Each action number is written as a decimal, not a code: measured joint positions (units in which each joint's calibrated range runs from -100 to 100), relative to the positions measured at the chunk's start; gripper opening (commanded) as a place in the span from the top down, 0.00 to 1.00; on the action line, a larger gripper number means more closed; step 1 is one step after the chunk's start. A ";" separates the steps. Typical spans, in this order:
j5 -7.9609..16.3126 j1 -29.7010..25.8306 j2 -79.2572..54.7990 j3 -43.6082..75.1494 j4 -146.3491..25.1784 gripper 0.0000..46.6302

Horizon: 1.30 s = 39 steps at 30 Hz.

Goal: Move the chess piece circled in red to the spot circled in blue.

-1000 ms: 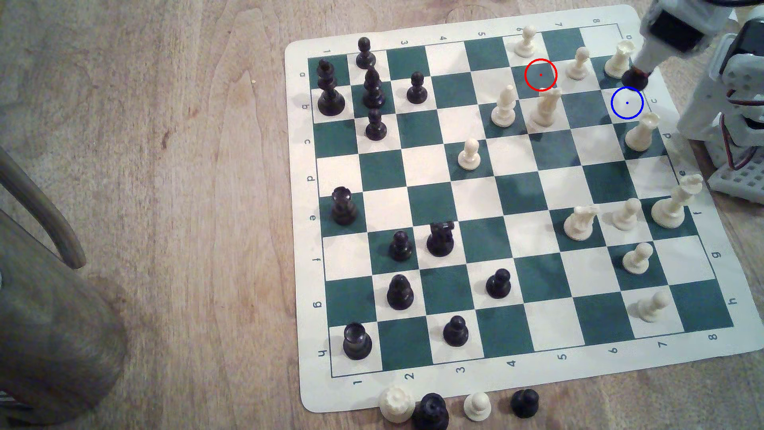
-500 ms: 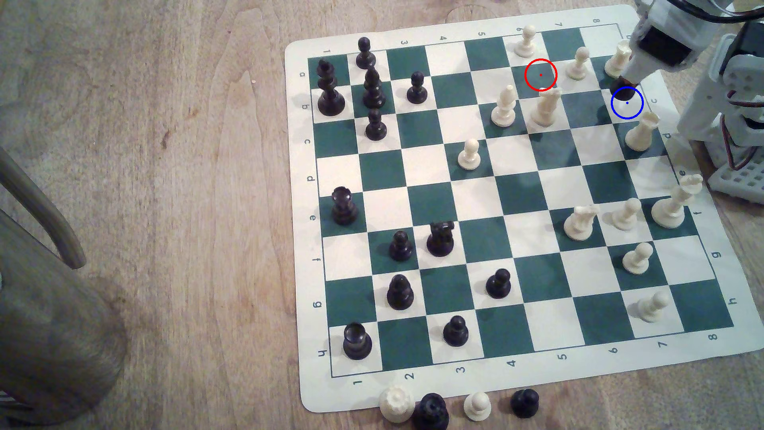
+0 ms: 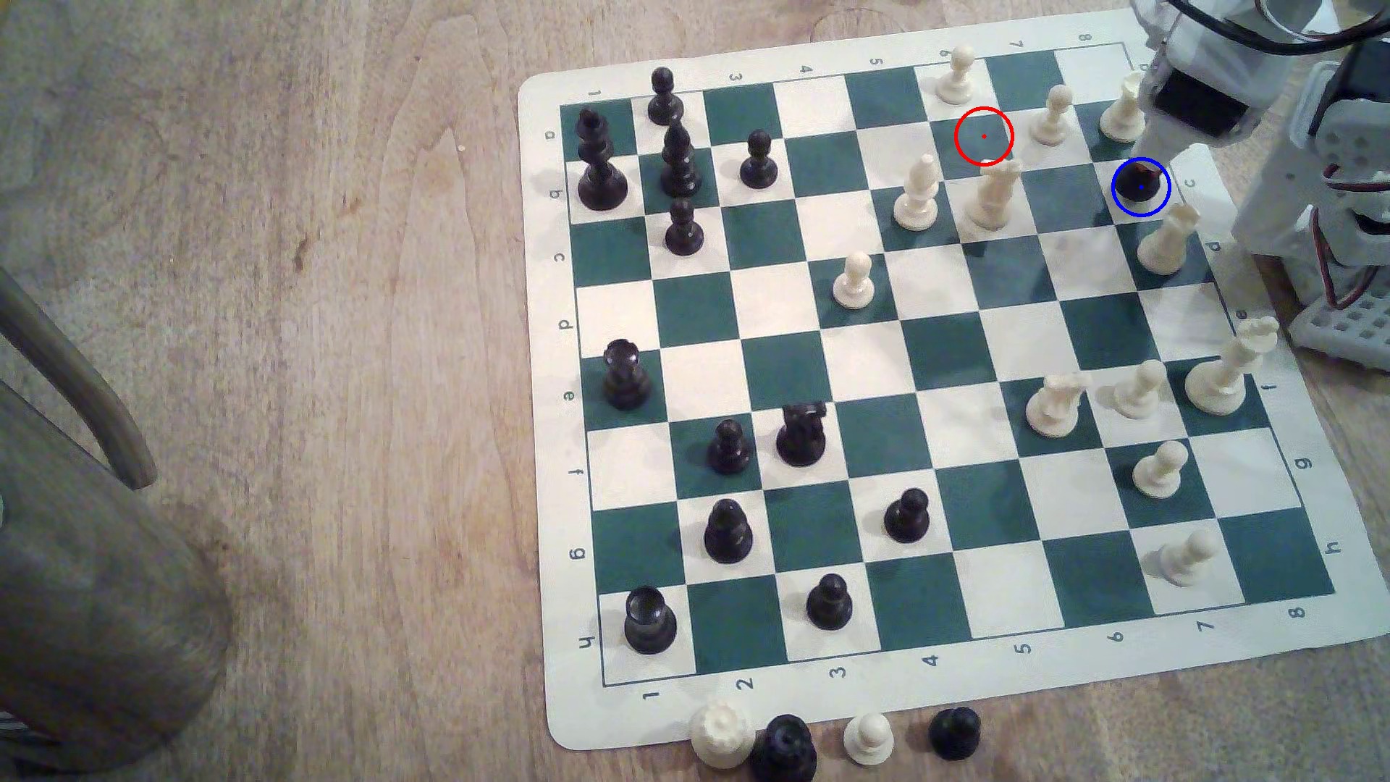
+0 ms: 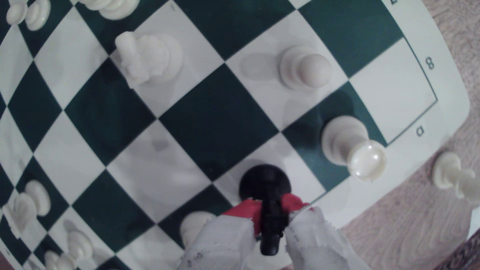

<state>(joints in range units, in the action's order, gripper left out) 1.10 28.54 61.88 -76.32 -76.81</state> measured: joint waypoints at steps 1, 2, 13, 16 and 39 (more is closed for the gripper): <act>0.00 0.00 0.00 -0.36 0.00 0.99; -0.15 0.00 0.00 -0.63 0.00 0.99; -1.03 0.66 -1.93 -1.27 1.43 0.84; -1.61 0.74 -2.26 -1.27 1.43 0.71; -1.95 2.14 1.93 3.61 -8.92 0.68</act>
<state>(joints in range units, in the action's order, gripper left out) -0.85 30.68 63.80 -72.71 -85.74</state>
